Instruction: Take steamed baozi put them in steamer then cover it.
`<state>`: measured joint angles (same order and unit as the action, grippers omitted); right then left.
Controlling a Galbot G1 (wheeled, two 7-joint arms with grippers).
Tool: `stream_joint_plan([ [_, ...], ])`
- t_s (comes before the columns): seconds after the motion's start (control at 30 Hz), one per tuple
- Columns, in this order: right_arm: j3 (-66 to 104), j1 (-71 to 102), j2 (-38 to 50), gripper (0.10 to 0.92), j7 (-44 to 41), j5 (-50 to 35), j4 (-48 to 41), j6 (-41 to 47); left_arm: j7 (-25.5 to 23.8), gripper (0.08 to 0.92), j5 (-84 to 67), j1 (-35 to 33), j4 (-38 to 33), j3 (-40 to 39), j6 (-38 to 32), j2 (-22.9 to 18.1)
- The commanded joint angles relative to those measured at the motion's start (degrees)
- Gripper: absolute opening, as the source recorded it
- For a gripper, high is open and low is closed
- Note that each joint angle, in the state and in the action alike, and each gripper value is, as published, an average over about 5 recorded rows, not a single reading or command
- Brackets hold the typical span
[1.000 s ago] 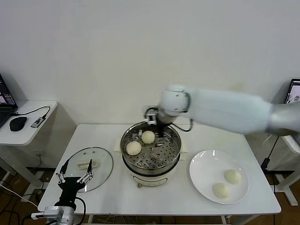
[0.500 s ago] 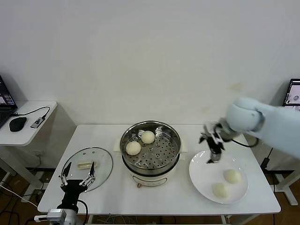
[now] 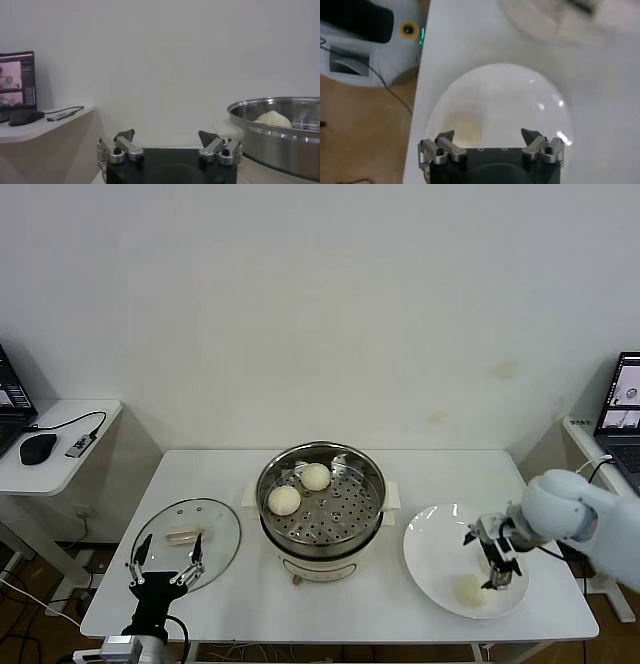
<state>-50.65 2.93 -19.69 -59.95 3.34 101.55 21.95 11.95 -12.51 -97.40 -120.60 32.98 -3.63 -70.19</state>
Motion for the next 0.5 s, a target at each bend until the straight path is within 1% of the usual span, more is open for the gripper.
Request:
stream_joint_plan([
  [0.03, 7.1, 11.7, -1.0, 0.823, 1.8, 4.1, -2.8, -1.3, 0.0, 0.823, 0.1, -0.2, -0.1, 0.1, -0.1, -0.1],
  [0.5, 7.7, 13.1, -3.6, 0.819, 3.0, 5.4, -5.4, -0.7, -0.2, 0.823, -0.2, -0.1, -0.2, 0.1, -0.1, -0.1],
])
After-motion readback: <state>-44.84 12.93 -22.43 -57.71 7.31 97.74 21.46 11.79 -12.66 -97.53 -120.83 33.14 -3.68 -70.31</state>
